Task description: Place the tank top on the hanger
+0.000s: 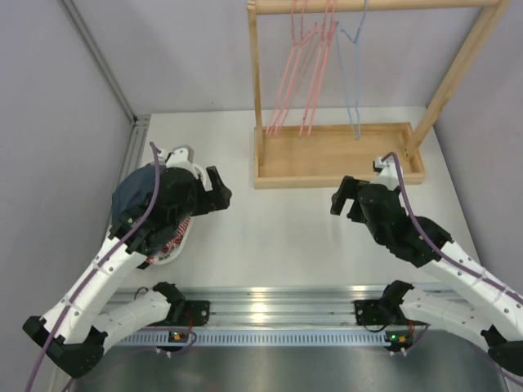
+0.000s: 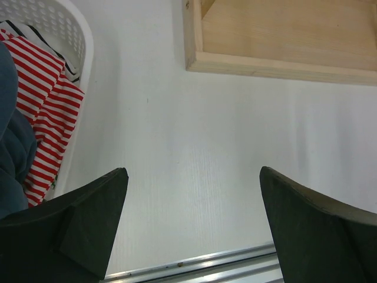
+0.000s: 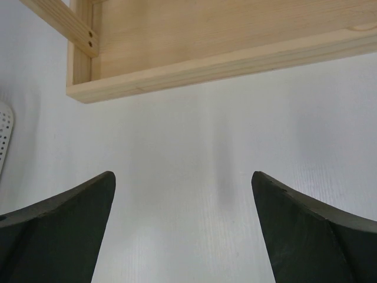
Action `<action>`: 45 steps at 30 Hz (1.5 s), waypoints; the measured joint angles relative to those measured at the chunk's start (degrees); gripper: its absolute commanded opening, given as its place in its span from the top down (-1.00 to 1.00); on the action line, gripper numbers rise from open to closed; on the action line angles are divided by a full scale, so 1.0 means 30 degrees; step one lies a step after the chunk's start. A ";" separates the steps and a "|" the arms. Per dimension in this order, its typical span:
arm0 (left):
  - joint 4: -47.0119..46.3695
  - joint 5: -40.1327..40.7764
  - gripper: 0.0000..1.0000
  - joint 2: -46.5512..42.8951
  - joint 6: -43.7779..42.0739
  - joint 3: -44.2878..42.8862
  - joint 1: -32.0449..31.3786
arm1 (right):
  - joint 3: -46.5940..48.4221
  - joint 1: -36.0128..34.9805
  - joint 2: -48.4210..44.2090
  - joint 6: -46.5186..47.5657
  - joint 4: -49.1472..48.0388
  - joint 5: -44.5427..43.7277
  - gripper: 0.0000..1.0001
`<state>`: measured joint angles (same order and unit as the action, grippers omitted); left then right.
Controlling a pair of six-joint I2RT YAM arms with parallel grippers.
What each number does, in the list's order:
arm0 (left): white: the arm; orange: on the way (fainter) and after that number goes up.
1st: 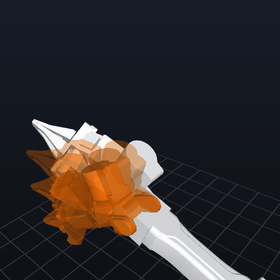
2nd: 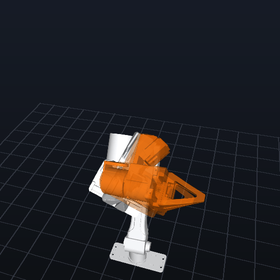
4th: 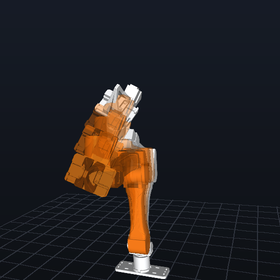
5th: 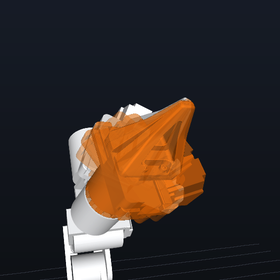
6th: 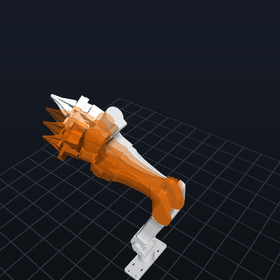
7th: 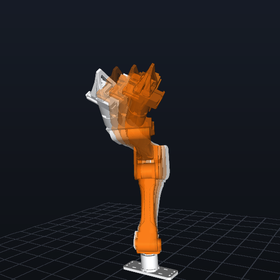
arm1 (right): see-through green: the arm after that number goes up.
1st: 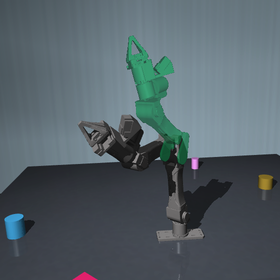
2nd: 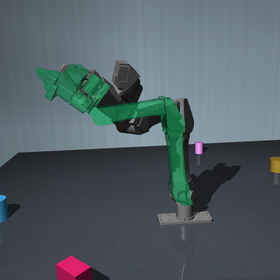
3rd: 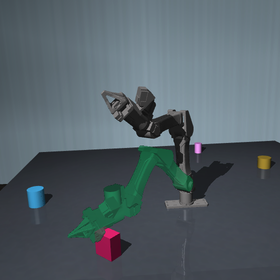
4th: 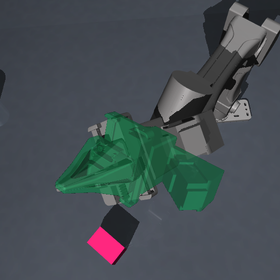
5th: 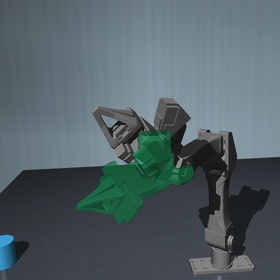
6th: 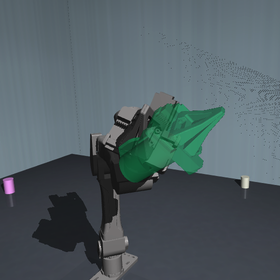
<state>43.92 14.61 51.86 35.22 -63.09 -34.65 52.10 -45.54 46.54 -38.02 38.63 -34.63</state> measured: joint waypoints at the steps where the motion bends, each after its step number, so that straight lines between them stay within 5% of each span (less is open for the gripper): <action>1: 0.0022 0.0051 -0.98 -0.0036 0.0095 0.0000 0.0000 | 0.0000 0.0000 -0.0015 0.0036 0.0000 0.0066 -1.00; 15: 0.2849 0.4546 -0.81 0.0255 0.1610 -0.0976 0.0000 | -0.0911 0.0000 -0.1027 0.0838 -0.0073 0.0714 -1.00; 21: 0.5078 0.8903 -0.78 0.1450 0.2098 -0.3526 0.0007 | -0.1217 0.0000 -0.1027 0.1115 -0.0364 0.1173 -1.00; 32: 0.5238 1.1570 -0.68 0.4408 0.1180 -0.0423 0.3279 | -0.1625 0.0000 -0.0882 0.1144 -0.0962 0.2353 -0.99; 34: 0.4736 1.1409 -0.56 0.4568 0.0685 0.0182 0.3978 | -0.1632 0.0000 -0.0860 0.1115 -0.0962 0.2557 -0.99; 38: 0.4073 1.1285 1.00 0.4699 0.0109 0.0466 0.4539 | -0.1800 0.0000 -0.0947 0.1107 -0.1020 0.2739 -0.99; 45: 0.4932 0.9384 1.00 0.4874 -0.1443 -0.3198 0.4357 | -0.1843 0.0000 -0.0998 0.1129 -0.1027 0.2805 -0.99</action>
<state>58.72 42.76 66.48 30.89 -72.69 -21.58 46.57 -45.54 43.55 -34.63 35.55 -26.22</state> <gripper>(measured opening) 0.035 0.996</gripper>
